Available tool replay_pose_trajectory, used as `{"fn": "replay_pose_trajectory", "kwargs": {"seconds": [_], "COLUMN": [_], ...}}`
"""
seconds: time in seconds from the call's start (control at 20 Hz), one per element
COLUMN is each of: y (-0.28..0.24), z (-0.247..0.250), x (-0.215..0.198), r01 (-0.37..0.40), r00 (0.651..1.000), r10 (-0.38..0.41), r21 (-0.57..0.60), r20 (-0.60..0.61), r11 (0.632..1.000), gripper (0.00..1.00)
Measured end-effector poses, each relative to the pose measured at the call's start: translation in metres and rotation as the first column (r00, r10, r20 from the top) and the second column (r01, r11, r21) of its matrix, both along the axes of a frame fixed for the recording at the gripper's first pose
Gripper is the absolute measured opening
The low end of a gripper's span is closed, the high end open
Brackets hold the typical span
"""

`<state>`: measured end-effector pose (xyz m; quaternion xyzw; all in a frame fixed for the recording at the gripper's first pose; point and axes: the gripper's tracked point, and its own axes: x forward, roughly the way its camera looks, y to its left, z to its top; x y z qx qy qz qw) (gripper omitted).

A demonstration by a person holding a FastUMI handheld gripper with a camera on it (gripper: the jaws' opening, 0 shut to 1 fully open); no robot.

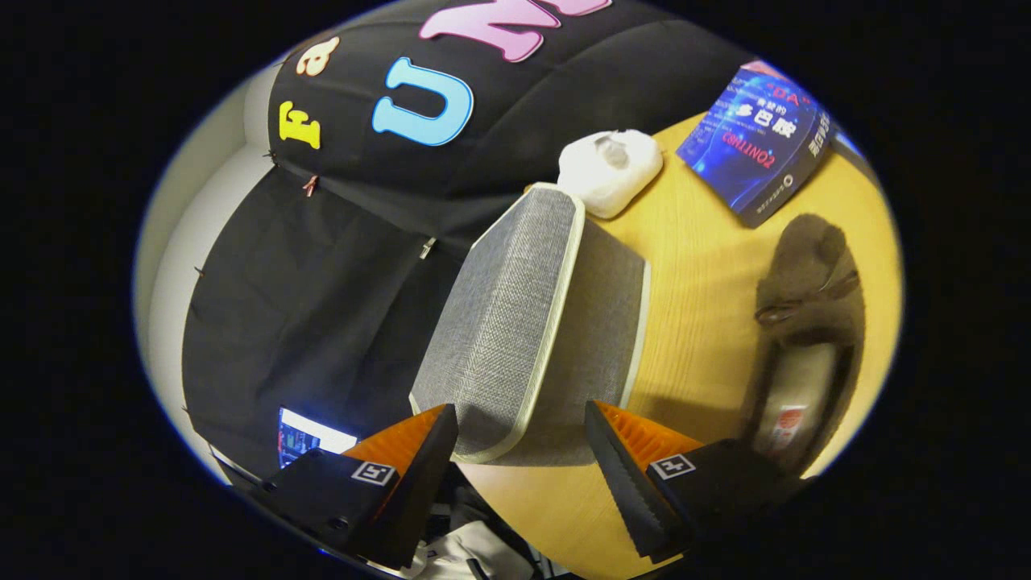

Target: Open the storage box then place both shoes into the box .Put the left shoe in first, then the right shoe, with the right side of both shoes facing outward in a uniform manner.

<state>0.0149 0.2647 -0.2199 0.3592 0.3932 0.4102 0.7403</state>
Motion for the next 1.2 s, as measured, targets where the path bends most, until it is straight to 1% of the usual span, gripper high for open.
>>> {"fn": "replay_pose_trajectory", "kwargs": {"seconds": [0.1,0.15,0.3,0.35,0.4,0.5,0.55,0.6,0.75,0.8,0.85,0.9,0.95,1.05,1.15,1.2], "y": [0.004,0.004,0.003,0.003,0.007,0.016,0.015,0.017,0.019,0.017,0.016,0.016,0.013,0.010,0.017,0.016], "z": [-0.001,-0.002,0.000,0.003,0.002,0.002,0.003,0.003,0.004,0.005,0.005,0.007,0.006,0.013,0.017,0.017], "x": [0.001,-0.001,0.012,0.017,0.020,0.018,0.013,0.011,0.012,0.011,0.012,0.012,0.011,0.015,0.010,0.016], "r01": [-0.021,-0.018,0.062,0.084,0.091,0.085,0.076,0.069,0.071,0.077,0.082,0.080,0.091,0.117,0.110,0.114], "r00": [0.999,0.996,0.974,0.966,0.964,0.963,0.959,0.954,0.944,0.936,0.926,0.919,0.914,0.903,0.903,0.900], "r10": [0.024,0.028,-0.004,-0.012,-0.014,-0.002,0.013,0.028,0.041,0.047,0.052,0.062,0.052,0.035,0.037,0.037], "r21": [0.069,0.114,0.249,0.273,0.282,0.293,0.302,0.311,0.323,0.331,0.334,0.340,0.327,0.324,0.313,0.317], "r20": [-0.045,-0.084,-0.228,-0.257,-0.264,-0.271,-0.283,-0.297,-0.328,-0.350,-0.374,-0.389,-0.403,-0.429,-0.427,-0.434], "r11": [0.997,0.993,0.967,0.958,0.955,0.953,0.950,0.948,0.944,0.940,0.939,0.937,0.941,0.939,0.943,0.941], "gripper": [0.98,0.98,0.98,0.98,0.98,0.98,0.95,0.95,0.72,0.69,0.57,0.53,0.49,0.27,0.19,0.19]}}
